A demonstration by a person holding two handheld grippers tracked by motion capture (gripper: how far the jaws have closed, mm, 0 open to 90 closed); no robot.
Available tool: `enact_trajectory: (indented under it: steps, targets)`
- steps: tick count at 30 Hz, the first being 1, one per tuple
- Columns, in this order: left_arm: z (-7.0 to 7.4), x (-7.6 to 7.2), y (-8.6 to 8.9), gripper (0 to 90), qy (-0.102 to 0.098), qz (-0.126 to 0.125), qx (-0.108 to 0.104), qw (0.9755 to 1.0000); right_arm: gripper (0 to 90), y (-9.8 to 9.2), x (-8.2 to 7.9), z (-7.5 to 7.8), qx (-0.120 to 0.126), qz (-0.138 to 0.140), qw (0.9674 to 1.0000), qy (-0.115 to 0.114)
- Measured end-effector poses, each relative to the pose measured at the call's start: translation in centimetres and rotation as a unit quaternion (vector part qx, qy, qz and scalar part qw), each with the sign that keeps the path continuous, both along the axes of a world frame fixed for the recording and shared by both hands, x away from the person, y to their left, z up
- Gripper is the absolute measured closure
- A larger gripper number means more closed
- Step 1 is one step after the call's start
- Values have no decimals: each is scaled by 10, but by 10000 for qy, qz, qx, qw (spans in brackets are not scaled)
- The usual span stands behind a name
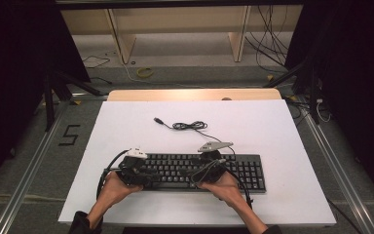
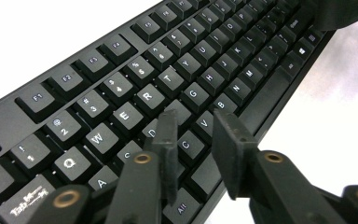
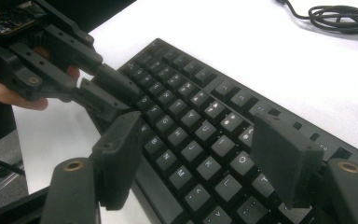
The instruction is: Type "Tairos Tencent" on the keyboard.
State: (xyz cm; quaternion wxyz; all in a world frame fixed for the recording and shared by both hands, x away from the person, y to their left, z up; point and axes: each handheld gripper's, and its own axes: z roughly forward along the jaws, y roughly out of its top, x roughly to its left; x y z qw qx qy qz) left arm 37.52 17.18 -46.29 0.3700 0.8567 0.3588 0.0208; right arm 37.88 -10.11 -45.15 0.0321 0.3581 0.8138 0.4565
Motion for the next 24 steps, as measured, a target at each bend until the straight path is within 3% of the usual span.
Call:
enact_trajectory:
  steps: [13,24]
  targets:
    - [-3,1,-7,885,-19,-198,223,9996,338,-1,-2,1,7,27,10000,-9]
    - [-6,2,-9,889,25,-227,266,9994,341,-1,-2,1,15,38,10000,-9]
